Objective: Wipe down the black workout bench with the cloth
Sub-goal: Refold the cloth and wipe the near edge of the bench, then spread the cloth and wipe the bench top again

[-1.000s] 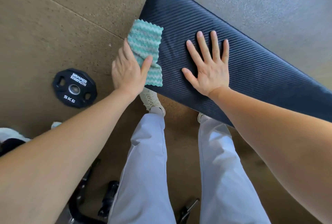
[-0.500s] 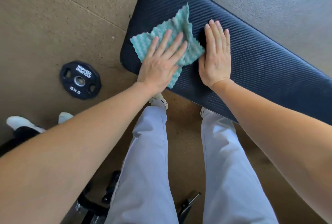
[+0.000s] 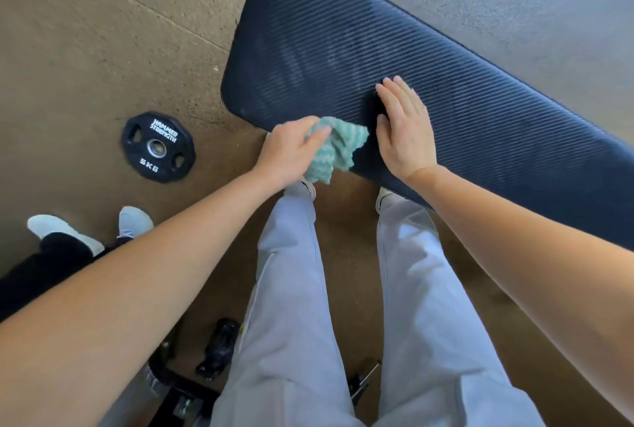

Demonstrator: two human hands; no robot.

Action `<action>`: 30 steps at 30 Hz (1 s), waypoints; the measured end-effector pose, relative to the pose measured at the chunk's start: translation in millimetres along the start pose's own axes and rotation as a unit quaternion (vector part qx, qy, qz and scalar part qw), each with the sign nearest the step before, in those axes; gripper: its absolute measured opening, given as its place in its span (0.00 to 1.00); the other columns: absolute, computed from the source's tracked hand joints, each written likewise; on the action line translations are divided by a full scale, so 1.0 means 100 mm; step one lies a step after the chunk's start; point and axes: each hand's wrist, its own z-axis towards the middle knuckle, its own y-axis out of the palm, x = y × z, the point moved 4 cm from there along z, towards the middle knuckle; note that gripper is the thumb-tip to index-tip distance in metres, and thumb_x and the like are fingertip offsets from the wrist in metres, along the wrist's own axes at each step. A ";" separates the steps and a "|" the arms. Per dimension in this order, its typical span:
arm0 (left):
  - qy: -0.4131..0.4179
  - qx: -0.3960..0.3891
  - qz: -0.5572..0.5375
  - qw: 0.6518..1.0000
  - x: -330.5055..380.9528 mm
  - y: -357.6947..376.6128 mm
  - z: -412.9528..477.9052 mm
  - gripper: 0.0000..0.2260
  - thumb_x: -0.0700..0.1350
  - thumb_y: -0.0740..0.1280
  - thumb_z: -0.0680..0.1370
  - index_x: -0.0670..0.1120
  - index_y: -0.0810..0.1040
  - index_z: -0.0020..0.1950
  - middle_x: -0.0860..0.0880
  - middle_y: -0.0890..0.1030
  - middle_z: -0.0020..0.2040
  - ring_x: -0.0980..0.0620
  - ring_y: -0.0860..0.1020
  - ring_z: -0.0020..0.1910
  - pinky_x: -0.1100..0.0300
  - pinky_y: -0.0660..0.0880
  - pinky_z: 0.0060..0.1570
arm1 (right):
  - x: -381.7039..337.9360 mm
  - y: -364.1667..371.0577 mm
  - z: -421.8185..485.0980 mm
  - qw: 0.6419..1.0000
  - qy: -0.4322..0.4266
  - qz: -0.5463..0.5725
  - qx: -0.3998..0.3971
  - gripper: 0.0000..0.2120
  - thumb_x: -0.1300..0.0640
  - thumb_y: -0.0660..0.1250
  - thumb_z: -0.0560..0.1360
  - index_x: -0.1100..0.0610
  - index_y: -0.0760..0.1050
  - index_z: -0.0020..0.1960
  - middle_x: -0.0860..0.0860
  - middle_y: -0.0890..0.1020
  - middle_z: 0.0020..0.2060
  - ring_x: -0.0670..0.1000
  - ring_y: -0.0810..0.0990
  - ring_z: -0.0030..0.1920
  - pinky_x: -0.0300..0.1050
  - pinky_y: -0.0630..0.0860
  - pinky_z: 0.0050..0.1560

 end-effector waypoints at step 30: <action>-0.152 0.239 -0.125 0.951 -0.52 -0.87 0.43 0.16 0.42 0.63 0.79 0.50 0.82 0.64 0.50 0.85 0.57 0.48 0.82 0.58 0.50 0.80 0.59 | -0.80 -0.28 0.82 0.993 0.088 0.074 0.037 0.18 0.73 0.62 0.71 0.57 0.82 0.52 0.47 0.77 0.48 0.52 0.73 0.53 0.38 0.72 0.53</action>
